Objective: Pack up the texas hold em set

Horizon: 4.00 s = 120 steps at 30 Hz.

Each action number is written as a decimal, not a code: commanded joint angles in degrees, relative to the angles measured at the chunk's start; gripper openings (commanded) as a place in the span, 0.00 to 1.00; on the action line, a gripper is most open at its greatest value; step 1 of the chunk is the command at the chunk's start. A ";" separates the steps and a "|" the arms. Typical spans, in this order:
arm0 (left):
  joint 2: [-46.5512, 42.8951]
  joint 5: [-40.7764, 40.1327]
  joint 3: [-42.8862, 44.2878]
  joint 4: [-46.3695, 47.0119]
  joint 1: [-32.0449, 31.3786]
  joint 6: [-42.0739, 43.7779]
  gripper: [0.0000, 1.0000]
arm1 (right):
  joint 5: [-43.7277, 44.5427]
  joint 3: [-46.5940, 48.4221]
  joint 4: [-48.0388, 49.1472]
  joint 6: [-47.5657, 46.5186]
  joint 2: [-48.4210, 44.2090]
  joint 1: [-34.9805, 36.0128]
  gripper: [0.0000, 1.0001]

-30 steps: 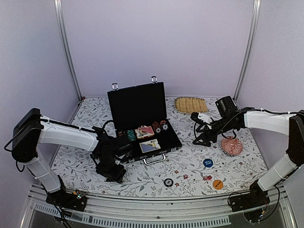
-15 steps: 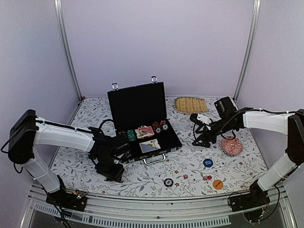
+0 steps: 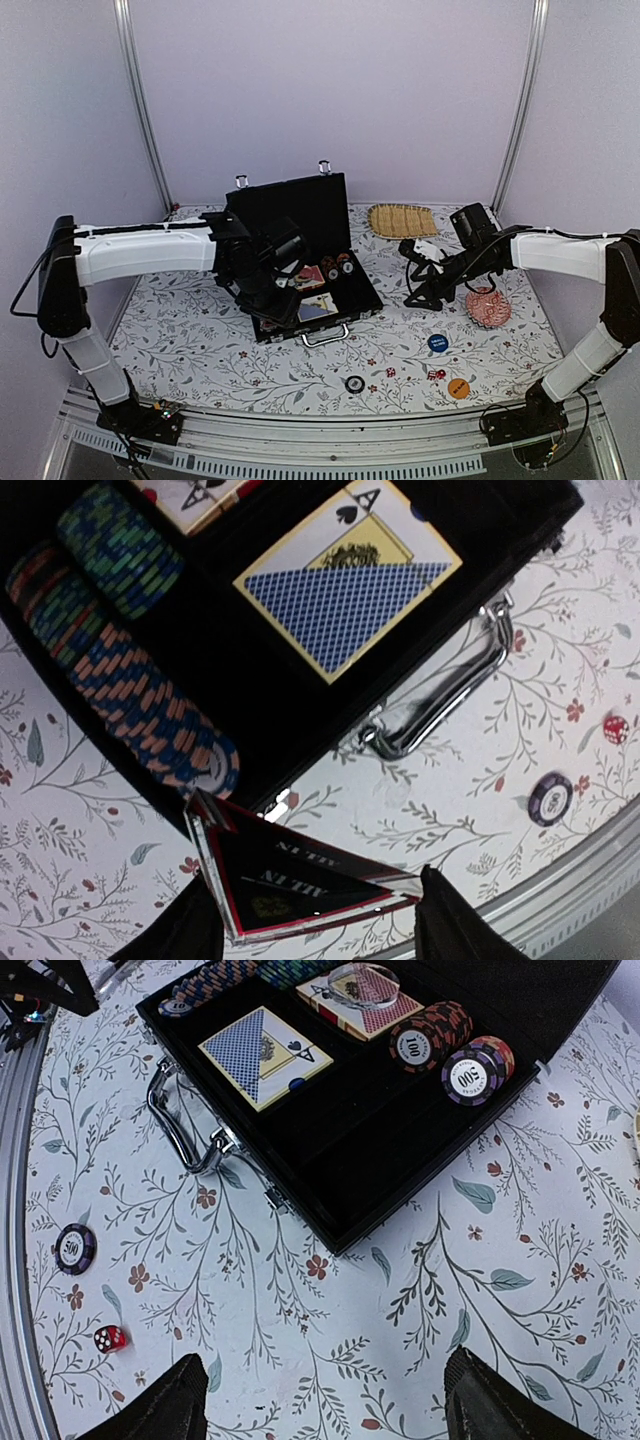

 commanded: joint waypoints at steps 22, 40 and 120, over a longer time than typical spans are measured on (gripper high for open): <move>26.73 0.82 22.50 7.19 5.29 -0.68 0.58 | 0.85 1.01 -0.91 -1.48 0.07 0.37 0.83; 27.33 4.47 21.31 4.21 3.66 -3.57 0.58 | 0.94 1.49 -1.96 -2.45 1.81 0.80 0.83; 6.87 -4.00 5.62 19.32 2.76 13.41 0.71 | 30.78 -22.94 -22.06 -15.74 -15.78 22.75 0.76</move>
